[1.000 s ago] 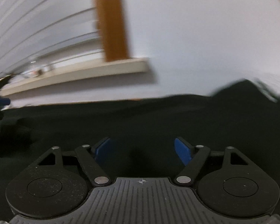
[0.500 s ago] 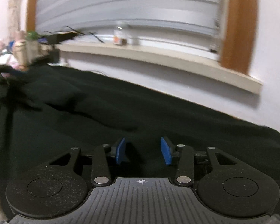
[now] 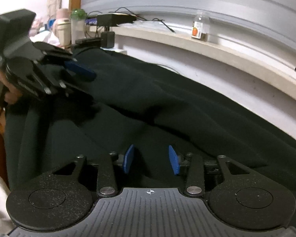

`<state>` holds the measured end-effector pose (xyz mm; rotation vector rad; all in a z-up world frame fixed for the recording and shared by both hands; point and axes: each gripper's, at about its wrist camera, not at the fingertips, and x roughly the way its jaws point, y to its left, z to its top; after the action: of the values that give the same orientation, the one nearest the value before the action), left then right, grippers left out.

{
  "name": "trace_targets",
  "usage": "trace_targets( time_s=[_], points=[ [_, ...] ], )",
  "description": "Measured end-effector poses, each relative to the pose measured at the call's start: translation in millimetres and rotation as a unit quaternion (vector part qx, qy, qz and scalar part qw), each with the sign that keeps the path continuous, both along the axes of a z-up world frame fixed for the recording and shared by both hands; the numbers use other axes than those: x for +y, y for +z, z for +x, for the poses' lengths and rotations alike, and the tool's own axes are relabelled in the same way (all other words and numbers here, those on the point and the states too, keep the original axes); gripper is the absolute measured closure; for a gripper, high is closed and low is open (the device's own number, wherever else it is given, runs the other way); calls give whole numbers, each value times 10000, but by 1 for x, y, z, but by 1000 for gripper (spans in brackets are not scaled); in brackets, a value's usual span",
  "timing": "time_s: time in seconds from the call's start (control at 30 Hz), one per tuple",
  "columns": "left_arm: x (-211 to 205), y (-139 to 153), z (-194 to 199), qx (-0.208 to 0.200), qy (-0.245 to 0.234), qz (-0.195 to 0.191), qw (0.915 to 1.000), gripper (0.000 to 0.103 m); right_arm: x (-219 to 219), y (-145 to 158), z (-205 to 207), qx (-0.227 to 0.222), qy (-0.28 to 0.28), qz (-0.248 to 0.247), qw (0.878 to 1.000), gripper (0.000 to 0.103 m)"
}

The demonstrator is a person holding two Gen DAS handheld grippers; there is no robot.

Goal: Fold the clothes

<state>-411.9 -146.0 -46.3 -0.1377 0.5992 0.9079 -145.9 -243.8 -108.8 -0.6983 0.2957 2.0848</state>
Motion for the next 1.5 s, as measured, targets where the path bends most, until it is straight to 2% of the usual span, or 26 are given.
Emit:
trace_targets(
  time_s=[0.1,0.13,0.17,0.2,0.33,0.37,0.5,0.53,0.57,0.63,0.8,0.9,1.0,1.13,1.3,1.33,1.37,1.4,1.5],
  points=[
    [6,-3,18,172,15,143,9997,32,4,-1,9,248,-38,-199,9995,54],
    [8,-4,23,226,35,202,9995,46,4,-1,11,310,-31,-237,9992,54],
    [10,-3,27,311,100,249,9992,88,4,-1,11,316,-28,-241,9992,53],
    [12,0,28,336,136,287,9989,99,4,-1,10,283,-26,-220,9994,53],
    [-4,46,4,-564,160,536,9968,100,2,-1,8,225,-30,-183,9996,53],
    [-8,56,1,-661,91,516,9964,100,2,-1,8,236,-31,-192,9995,53],
    [-18,58,-1,-576,-95,265,9979,91,2,1,8,245,-48,-201,9995,50],
    [-22,53,-7,-573,-55,242,9980,83,3,1,8,252,-61,-206,9995,49],
    [-26,48,-12,-571,-16,218,9981,64,4,1,9,272,-76,-221,9994,47],
    [-30,36,-28,-536,210,184,9982,43,5,1,12,341,-106,-257,9990,46],
    [-28,8,-89,-590,1110,-86,9920,40,6,4,18,489,-264,-260,9981,45],
    [-27,-2,-121,-552,1454,-147,9877,38,4,9,17,616,-271,-264,9974,45],
    [-27,-5,-140,-612,1491,-289,9865,39,0,15,-5,653,0,-217,9976,44],
    [-28,-3,-143,-450,1420,-370,9882,41,1,16,-50,621,533,-296,9962,44],
    [-45,3,-162,-630,1461,-348,9866,42,10,14,-106,343,1055,-285,9934,44],
    [-50,4,-169,-674,1524,-339,9854,41,13,14,-115,313,1126,-293,9927,44],
    [-54,6,-174,-658,1650,-302,9836,32,14,14,-124,274,1190,-289,9921,44],
    [-58,7,-179,-637,1777,-265,9817,29,15,14,-132,214,1247,-262,9916,43],
    [-62,0,-197,-587,2028,-324,9769,29,16,15,-152,89,1339,-92,9909,43]
  ],
)
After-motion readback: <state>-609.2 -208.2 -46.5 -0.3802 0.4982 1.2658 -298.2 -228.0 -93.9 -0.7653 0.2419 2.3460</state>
